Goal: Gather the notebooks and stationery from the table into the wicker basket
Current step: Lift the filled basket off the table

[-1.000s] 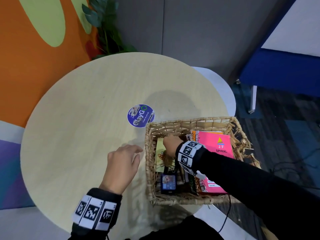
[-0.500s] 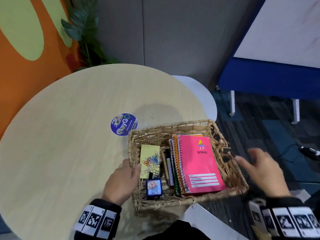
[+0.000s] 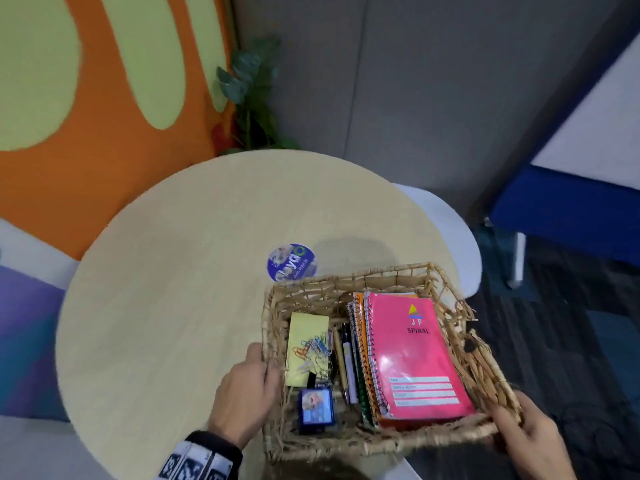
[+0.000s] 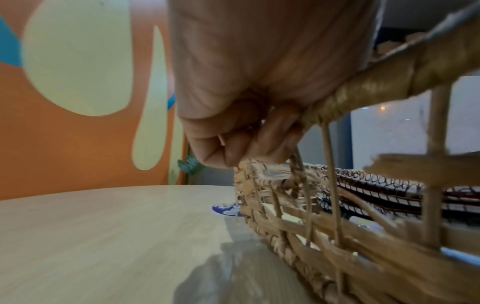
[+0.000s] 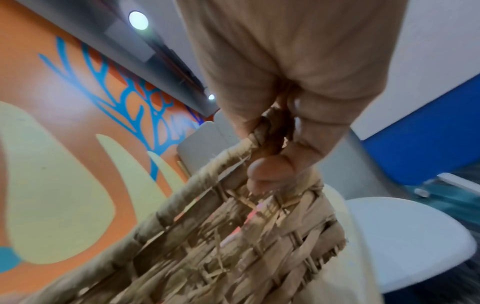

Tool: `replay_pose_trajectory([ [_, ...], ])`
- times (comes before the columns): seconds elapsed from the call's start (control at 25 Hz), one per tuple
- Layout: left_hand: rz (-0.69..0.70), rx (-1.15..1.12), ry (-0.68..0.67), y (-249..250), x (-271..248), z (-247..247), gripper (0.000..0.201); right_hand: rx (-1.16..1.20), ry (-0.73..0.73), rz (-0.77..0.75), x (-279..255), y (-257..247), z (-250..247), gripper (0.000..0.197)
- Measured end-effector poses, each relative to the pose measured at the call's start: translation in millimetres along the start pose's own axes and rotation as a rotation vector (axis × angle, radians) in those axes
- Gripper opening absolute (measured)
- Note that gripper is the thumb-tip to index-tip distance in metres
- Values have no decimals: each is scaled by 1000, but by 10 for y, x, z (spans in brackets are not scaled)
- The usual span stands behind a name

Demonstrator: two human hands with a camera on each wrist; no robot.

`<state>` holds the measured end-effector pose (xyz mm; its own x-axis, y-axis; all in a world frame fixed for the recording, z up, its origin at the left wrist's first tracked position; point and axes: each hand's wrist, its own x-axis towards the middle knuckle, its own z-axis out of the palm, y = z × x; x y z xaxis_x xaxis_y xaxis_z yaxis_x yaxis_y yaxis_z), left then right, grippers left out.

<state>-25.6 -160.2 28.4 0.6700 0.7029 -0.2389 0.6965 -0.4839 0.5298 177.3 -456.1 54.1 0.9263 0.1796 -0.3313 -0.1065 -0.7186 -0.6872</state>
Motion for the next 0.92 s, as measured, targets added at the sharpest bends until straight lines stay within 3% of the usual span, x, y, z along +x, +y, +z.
replay_pose_trajectory([
  [0.16,-122,-142,191,-302,-155,-344,11,-9,-143,-245,280,-883,189,19],
  [0.24,-208,-201,313,-490,-131,-561,11,-13,-217,-370,488,-1339,485,17],
  [0.4,-376,-303,552,-876,92,-999,11,-33,-307,-584,930,-2437,1452,10],
  [0.52,-501,-373,686,-1154,378,-1229,13,-34,-423,-663,1197,-3203,2271,5],
  [0.72,-661,-479,770,-1463,826,-1358,20,-136,-581,-751,1416,-4155,3366,11],
  [0.92,-771,-540,759,-1685,1194,-1262,23,-291,-633,-754,1591,-4487,4055,21],
])
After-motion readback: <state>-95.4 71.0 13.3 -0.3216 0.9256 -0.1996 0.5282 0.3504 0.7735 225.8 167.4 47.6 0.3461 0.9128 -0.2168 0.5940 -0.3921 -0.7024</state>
